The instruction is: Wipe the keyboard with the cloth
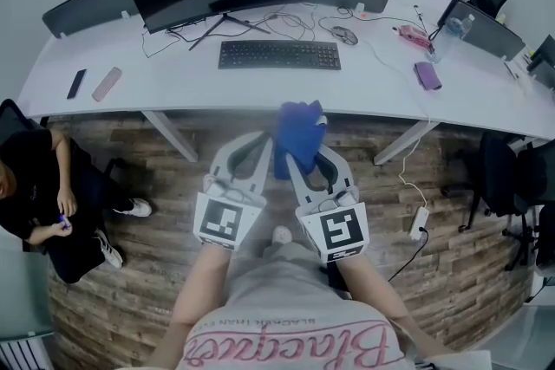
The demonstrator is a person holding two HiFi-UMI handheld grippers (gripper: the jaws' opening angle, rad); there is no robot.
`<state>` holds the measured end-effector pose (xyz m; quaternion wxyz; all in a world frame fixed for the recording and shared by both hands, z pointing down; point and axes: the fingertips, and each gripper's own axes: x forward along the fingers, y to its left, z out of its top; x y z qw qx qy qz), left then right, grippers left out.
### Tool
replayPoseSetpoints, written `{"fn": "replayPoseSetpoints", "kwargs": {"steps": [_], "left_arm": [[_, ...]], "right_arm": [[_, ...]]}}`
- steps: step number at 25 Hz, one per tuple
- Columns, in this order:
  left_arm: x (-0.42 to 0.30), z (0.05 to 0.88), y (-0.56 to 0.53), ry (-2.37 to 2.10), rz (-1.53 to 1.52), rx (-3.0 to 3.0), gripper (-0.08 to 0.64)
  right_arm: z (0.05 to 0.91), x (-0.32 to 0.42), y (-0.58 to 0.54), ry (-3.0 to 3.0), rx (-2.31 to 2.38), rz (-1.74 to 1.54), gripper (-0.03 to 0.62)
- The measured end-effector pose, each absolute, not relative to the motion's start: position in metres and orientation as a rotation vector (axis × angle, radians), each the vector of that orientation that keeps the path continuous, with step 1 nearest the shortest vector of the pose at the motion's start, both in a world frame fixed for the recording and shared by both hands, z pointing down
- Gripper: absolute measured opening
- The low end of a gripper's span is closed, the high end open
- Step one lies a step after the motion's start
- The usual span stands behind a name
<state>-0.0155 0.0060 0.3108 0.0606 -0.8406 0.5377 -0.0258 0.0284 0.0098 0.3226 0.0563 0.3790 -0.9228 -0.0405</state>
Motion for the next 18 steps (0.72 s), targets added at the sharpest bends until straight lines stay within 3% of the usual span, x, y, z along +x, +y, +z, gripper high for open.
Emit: {"fn": "replayPoseSetpoints", "kwargs": {"steps": [18], "left_arm": [[-0.026, 0.327, -0.059, 1.721, -0.14, -2.479, 0.006]], "right_arm": [[0.336, 0.013, -0.057, -2.856, 0.981, -0.119, 0.089]]}}
